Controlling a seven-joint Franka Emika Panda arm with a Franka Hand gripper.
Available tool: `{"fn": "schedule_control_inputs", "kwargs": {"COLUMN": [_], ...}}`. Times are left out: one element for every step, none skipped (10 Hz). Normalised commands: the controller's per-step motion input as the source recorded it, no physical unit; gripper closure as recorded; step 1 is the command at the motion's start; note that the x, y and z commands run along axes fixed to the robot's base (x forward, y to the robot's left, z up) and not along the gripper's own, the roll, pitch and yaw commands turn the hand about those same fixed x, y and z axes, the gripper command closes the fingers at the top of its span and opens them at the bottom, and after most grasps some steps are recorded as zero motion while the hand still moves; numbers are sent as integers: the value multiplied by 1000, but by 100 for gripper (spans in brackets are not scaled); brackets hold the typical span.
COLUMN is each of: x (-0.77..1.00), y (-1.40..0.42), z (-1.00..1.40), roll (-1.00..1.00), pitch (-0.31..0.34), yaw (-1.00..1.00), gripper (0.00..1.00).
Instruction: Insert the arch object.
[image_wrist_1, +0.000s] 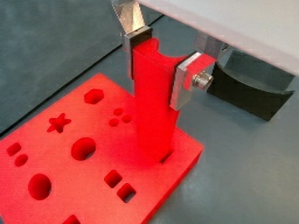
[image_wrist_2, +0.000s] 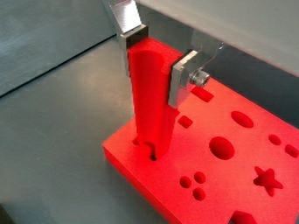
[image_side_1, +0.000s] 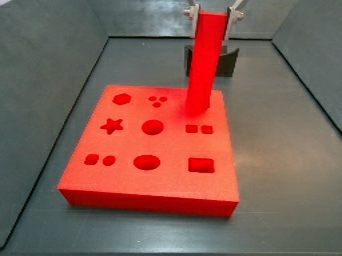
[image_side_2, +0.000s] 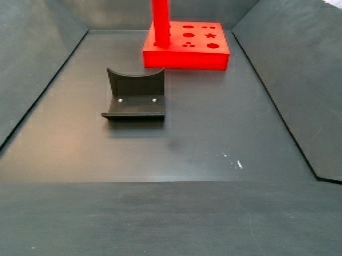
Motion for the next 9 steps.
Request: {"fn": "schedule_control_inputs", "kwargs": {"x": [0,0,154,129,0,-29,-77,-54,-46], "y": [0,0,0,11,0,0,-23,-103,-186], "z": [-37,-83,-46,0,0,0,-60,-117,-197], "roll": [80,167,240,236,166,116,126,199,279], "pitch": [0,0,6,7,0,0,0,0,0], "yaw": [0,0,20,9,0,0,0,0,0], "gripper": [100,100,100,100,100,100,100,100,100]}}
